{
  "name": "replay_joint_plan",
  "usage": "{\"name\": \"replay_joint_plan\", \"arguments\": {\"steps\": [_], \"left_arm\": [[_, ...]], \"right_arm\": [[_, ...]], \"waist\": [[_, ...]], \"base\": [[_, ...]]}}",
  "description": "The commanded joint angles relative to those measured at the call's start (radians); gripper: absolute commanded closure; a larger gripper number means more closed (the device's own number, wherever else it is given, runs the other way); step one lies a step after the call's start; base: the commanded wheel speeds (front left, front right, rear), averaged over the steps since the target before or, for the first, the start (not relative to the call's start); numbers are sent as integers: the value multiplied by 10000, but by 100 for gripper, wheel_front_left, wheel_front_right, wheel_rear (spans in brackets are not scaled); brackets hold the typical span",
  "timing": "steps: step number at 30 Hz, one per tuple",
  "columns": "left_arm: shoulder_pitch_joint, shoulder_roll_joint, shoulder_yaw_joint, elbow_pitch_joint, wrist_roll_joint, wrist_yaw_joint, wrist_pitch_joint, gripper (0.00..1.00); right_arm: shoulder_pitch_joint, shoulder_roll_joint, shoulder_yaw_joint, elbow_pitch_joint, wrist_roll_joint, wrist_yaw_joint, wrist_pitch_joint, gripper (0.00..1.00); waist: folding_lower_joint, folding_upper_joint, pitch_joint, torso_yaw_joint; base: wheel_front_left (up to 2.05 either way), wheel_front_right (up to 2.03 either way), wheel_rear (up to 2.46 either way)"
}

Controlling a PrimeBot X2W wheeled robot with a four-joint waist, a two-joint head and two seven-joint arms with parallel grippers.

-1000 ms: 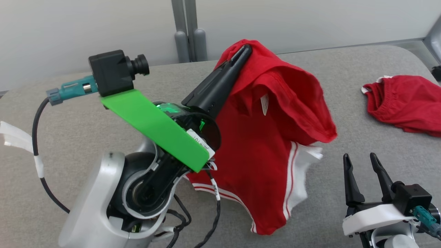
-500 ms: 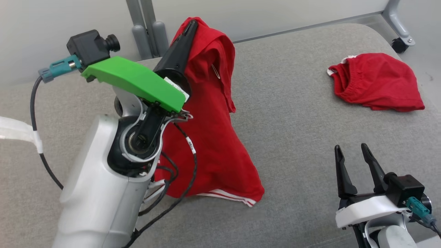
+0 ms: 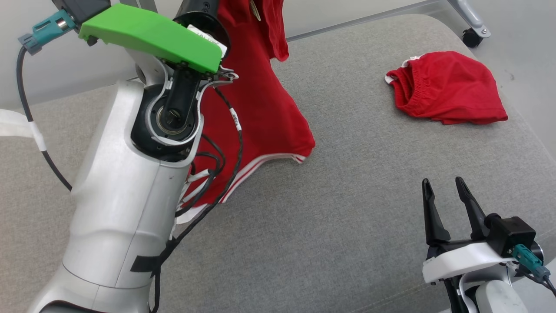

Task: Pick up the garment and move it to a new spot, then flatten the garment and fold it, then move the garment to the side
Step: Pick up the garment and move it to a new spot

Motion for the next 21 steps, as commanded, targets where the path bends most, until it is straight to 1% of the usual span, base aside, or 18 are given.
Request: {"name": "replay_joint_plan", "arguments": {"steps": [1, 4, 9, 13, 15, 16, 18, 19, 20, 21], "left_arm": [[-157, -1, -5, 82, -205, -225, -180, 100], [117, -4, -114, 349, -601, -589, -363, 100], [1320, 1, -118, 532, -1212, -907, -435, 100], [3173, 65, -146, 40, -1948, -1179, -207, 100], [4262, 235, -141, -305, -2271, -1349, -113, 100], [4907, 435, -124, -502, -2359, -1462, -137, 100], [5984, 799, -173, -672, -2153, -1628, -312, 100], [6439, 947, -140, -625, -2038, -1642, -499, 100], [6954, 1043, -66, -526, -1967, -1650, -740, 100], [7339, 990, -8, -428, -2062, -1657, -902, 100]], "right_arm": [[-36, -10, -13, 23, 41, -16, -4, 0], [30, -10, -74, 25, 45, -16, -4, 0], [202, -10, -168, 81, -48, -16, -4, 0], [402, -12, -246, 183, -156, -16, -2, 0], [515, -10, -281, 269, -239, -16, -4, 0], [573, -12, -279, 314, -290, -16, -4, 0], [688, -12, -335, 384, -370, -16, -4, 0], [746, -12, -362, 413, -395, -16, -4, 0], [809, -9, -328, 456, -464, -16, -4, 0], [868, -10, -373, 478, -489, -16, -4, 0]], "waist": [[0, 0, -3, -14], [0, 0, -40, 57], [0, 0, -126, 399], [0, 0, -294, 827], [0, 0, -426, 1069], [0, 0, -506, 1187], [0, 0, -653, 1466], [0, 0, -720, 1592], [0, 0, -808, 1723], [0, 0, -865, 1861]], "base": [[0, 0, 0], [0, 0, 0], [0, 0, 0], [0, 0, 0], [0, 0, 0], [0, 0, 0], [0, 0, 0], [0, 0, 0], [0, 0, 0], [0, 0, 0]]}}
